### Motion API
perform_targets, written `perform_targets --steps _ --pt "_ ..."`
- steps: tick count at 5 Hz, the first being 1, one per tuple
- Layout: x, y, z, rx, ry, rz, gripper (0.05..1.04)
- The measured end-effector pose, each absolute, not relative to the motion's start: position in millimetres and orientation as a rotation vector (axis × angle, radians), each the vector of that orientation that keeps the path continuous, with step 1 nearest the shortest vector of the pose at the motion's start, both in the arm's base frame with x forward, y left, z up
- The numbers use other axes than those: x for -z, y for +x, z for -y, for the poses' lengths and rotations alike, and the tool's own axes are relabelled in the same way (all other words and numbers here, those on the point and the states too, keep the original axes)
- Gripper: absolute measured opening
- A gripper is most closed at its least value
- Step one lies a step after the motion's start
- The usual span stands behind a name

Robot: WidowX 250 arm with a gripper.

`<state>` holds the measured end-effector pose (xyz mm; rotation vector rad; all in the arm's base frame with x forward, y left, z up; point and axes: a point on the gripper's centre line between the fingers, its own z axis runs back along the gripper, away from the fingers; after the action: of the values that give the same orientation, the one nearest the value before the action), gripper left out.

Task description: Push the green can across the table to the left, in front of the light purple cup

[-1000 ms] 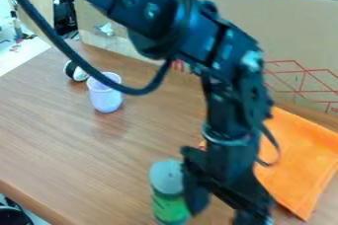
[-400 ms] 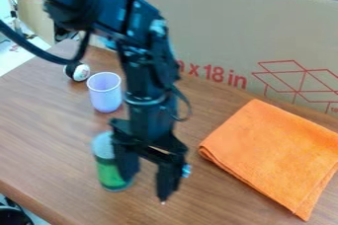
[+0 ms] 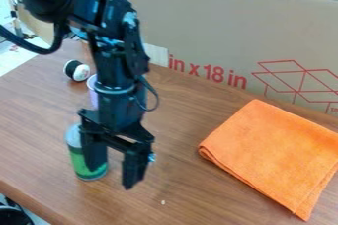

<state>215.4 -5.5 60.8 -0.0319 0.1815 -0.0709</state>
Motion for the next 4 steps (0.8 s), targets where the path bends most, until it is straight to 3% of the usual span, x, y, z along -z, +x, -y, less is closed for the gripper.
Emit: perform_targets --steps 2,3,4 --pt "-78.9 212.2 -33.0 0.001 0.077 -0.142 1.001" --pt "-83.0 216.7 -33.2 0.01 0.072 -0.093 1.001" --pt "-94.9 223.9 -10.4 0.061 0.013 -0.007 1.001"
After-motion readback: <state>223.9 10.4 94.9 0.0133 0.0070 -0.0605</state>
